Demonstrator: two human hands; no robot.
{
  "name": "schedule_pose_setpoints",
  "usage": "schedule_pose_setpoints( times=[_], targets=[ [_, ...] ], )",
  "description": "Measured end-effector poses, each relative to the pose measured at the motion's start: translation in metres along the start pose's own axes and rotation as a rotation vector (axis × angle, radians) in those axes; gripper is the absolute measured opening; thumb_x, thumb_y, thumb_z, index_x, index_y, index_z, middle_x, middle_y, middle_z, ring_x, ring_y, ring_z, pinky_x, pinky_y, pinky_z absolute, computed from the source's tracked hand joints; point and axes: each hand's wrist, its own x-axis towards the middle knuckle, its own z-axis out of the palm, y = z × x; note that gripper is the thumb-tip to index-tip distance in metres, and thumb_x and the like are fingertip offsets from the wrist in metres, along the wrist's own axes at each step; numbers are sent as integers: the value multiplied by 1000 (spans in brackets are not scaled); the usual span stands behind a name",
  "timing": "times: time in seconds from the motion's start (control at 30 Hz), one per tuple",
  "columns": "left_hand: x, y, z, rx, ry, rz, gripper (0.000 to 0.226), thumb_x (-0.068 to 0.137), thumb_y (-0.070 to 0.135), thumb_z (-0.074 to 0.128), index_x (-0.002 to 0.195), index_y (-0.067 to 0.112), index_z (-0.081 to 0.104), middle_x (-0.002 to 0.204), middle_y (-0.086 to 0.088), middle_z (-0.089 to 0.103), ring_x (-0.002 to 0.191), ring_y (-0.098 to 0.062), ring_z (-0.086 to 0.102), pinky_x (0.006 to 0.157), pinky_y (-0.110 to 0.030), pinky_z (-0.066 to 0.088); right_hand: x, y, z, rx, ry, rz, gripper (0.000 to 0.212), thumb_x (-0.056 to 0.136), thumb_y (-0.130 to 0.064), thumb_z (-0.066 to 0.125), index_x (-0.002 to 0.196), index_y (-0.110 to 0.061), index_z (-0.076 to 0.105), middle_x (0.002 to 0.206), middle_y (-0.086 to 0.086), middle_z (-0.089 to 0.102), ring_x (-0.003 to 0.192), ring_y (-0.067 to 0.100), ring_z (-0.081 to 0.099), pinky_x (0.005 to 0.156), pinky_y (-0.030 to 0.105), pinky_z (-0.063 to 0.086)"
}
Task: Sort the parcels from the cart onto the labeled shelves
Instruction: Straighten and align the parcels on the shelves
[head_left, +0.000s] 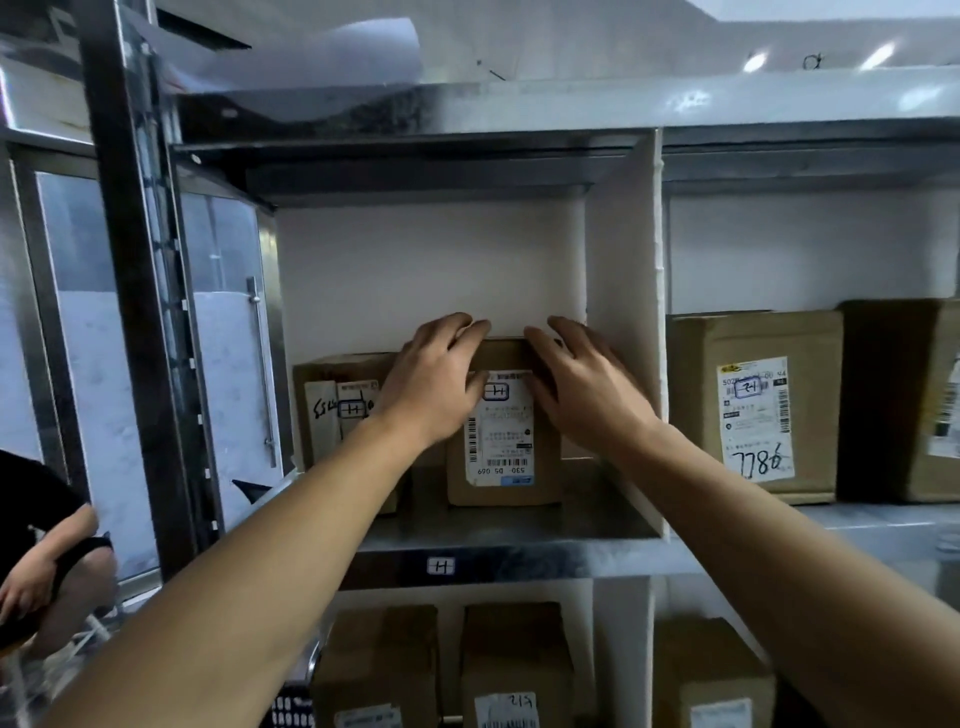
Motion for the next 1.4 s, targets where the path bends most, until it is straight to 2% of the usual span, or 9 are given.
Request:
schedule_pose_setpoints(
  times=[0.2, 0.3, 0.47, 0.67, 0.8, 1.0, 1.4],
  targets=[
    [-1, -2, 10, -45, -46, -47, 59, 95, 31, 59, 149, 19, 36, 148, -6, 40, 140, -23, 29, 113, -35, 29, 0, 1, 9, 66, -2, -18, 54, 99, -30, 58, 149, -14, 43, 148, 16, 43, 133, 38, 44, 104, 52, 45],
    [-1, -5, 11, -92, -41, -85, 60, 93, 31, 61, 148, 21, 38, 146, -5, 41, 139, -23, 29, 112, -34, 28, 1, 2, 15, 163, 8, 19, 54, 97, -25, 61, 148, -14, 44, 148, 16, 42, 134, 38, 41, 106, 50, 43],
    [-3, -6, 15, -200, -17, -157, 58, 90, 28, 66, 143, 23, 44, 142, -4, 43, 129, -27, 43, 109, -41, 40, 3, 3, 21, 267, 12, 61, 55, 96, -23, 62, 148, -18, 44, 150, 12, 38, 134, 35, 38, 108, 47, 41],
    [-6, 0, 16, -231, 14, -159, 58, 89, 25, 68, 143, 20, 46, 140, -6, 45, 126, -28, 46, 107, -43, 43, -1, 1, 25, 408, 14, 123, 56, 96, -18, 63, 148, -22, 42, 155, 6, 29, 133, 31, 43, 106, 43, 48],
    [-6, 5, 13, -238, 36, -143, 57, 88, 27, 70, 140, 19, 49, 137, -5, 49, 122, -29, 49, 104, -44, 46, -4, 4, 18, 420, 47, 122, 57, 94, -14, 66, 147, -18, 46, 154, 10, 32, 135, 36, 43, 109, 47, 46],
    [-9, 19, 12, -231, 68, -115, 57, 88, 25, 70, 141, 18, 50, 136, -6, 50, 124, -29, 48, 105, -41, 44, -12, 9, 6, 384, 47, 133, 56, 96, -13, 63, 148, -19, 43, 157, 11, 31, 136, 36, 44, 108, 40, 44],
    [-9, 30, 11, -194, 44, -150, 56, 91, 27, 66, 143, 24, 46, 142, -3, 45, 126, -29, 40, 101, -40, 45, -19, 3, -1, 290, 40, 166, 58, 98, -21, 62, 151, -21, 39, 161, 13, 27, 137, 41, 43, 108, 50, 43]
  ],
)
